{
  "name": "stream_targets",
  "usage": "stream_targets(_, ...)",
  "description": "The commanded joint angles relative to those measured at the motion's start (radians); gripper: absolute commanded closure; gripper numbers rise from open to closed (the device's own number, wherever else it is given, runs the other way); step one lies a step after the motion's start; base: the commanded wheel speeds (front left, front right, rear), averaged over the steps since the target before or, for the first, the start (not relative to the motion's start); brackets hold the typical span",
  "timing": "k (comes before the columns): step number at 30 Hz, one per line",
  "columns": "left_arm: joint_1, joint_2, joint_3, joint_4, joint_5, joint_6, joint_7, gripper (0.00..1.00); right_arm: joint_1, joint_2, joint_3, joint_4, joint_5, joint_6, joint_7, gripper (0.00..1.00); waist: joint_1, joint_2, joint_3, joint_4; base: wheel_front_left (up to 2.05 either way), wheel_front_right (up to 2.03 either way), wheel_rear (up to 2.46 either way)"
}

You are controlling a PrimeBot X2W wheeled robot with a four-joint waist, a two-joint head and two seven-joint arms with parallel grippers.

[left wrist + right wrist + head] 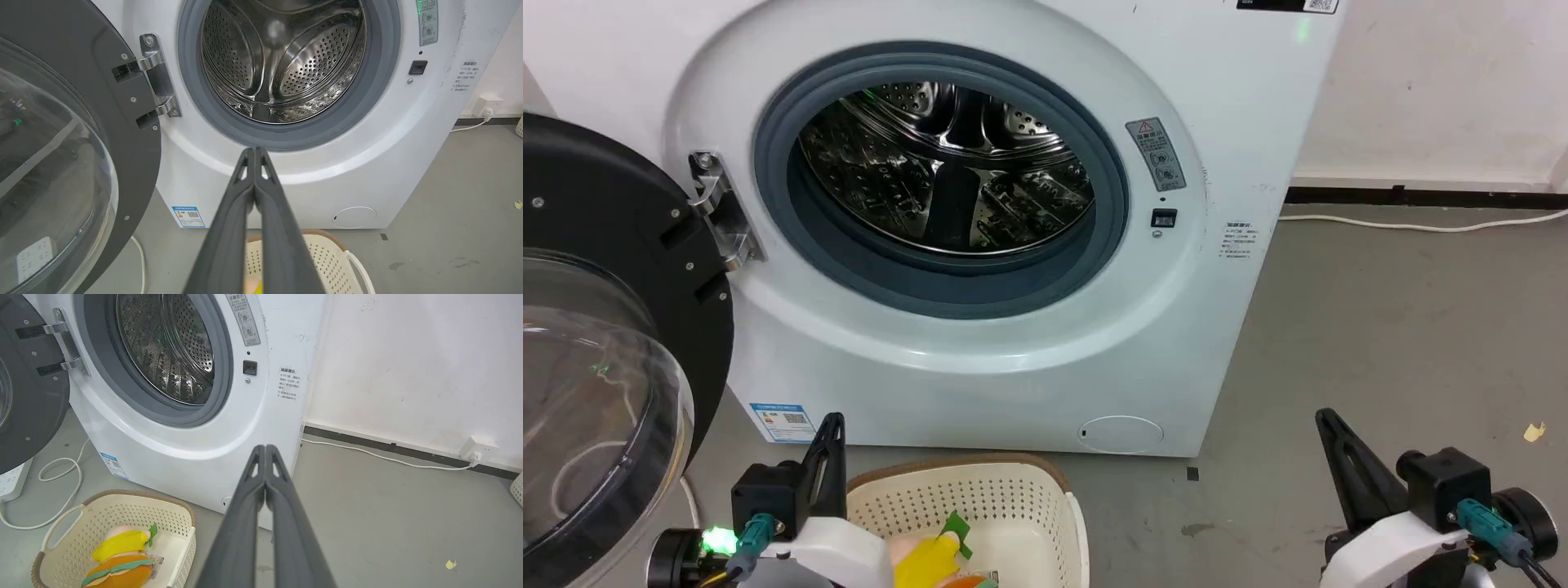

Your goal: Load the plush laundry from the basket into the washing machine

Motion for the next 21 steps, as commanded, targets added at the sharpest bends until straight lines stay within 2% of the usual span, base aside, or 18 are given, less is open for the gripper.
stream_targets(1,-0.015,0.000,-0.002,0.002,0.002,0.003,0.000,1.00,-0.012,0.001,0.000,0.002,-0.005,-0.001,0.000,1.00,0.0000,0.0000,0.000,0.000,0.00,0.00,0.00)
stream_targets(21,-0.015,0.000,-0.002,0.002,0.002,0.003,0.000,1.00,-0.012,0.001,0.000,0.002,-0.005,-0.001,0.000,1.00,0.0000,0.0000,0.000,0.000,0.00,0.00,0.00)
